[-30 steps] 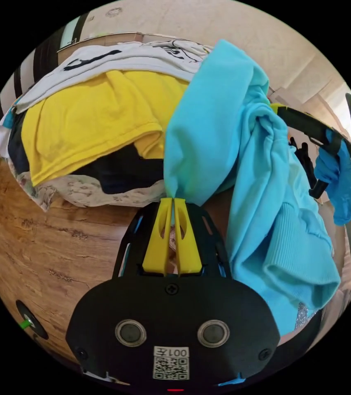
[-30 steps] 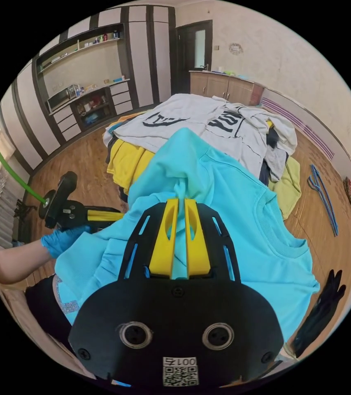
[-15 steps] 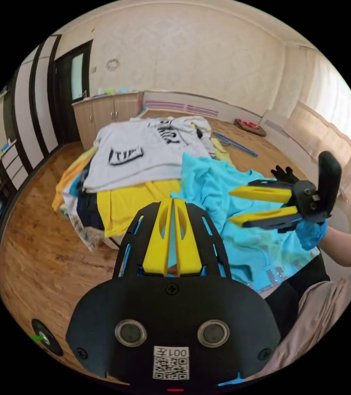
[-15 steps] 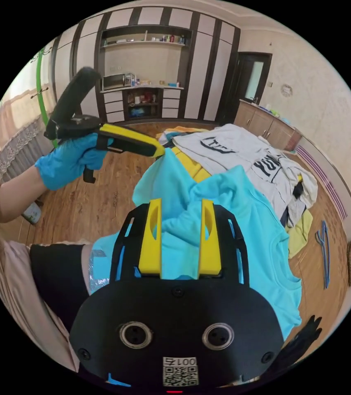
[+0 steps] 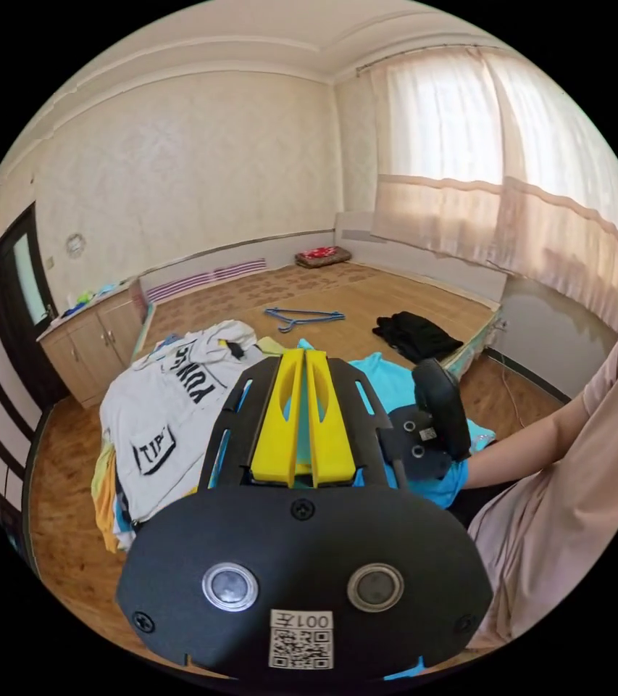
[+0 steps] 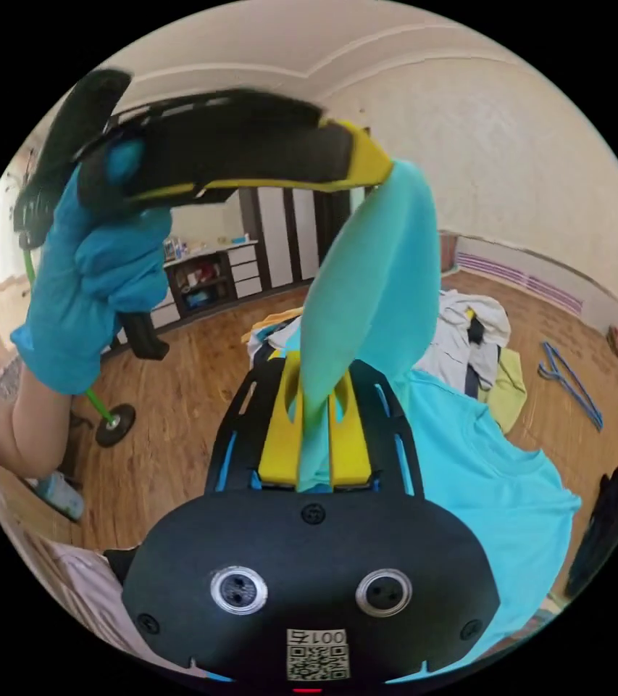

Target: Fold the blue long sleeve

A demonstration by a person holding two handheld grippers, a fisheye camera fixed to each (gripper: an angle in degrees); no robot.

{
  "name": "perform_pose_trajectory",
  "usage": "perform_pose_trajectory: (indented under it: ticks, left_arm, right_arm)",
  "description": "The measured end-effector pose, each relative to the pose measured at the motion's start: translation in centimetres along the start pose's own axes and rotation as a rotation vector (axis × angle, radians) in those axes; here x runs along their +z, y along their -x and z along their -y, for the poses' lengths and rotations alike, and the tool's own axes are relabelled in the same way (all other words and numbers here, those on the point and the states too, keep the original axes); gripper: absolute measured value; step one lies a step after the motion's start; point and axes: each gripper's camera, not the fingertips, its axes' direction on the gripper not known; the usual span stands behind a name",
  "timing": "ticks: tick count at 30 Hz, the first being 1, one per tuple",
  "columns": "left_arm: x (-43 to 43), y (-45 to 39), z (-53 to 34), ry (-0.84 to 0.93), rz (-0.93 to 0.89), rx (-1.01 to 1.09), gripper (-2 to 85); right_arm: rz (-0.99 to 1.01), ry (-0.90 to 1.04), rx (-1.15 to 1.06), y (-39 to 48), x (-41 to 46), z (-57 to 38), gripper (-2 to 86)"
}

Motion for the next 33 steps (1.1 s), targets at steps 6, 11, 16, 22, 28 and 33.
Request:
perform_pose_trajectory:
  ticks: [6, 11, 16, 22, 28, 33]
  left_arm:
    - [3.8, -0.6, 0.0, 0.081, -0.015, -0.032, -0.8]
    - [10.6, -0.2, -3.9, 0.337, 0.004, -0.124, 1.1]
    - [15.7, -0.1, -7.1, 0.486, 0.019, -0.223, 2.8]
    - [19.6, -0.8, -8.0, 0.589, -0.011, -0.263, 3.1]
    - [20.9, -1.1, -7.9, 0.616, -0.031, -0.256, 0.6]
    - [21.5, -1.0, -8.0, 0.610, -0.034, -0.260, 0.2]
  right_arm:
    - [0.033, 0.063, 0.289, -10.0, -4.4, -4.6, 2.6]
    - [-0.309, 0.280, 0.258, -13.2, -6.9, -8.2, 6.3]
    - [-0.278, 0.243, 0.270, -14.0, -8.7, -6.8, 9.8]
    - [-0.208, 0.379, 0.158, -12.2, -1.6, -4.8, 14.0]
    - [-0.225, 0.435, 0.053, -10.1, 4.6, -2.7, 14.4]
    - [-0.359, 0.517, -0.100, -9.1, 7.4, -2.1, 10.8]
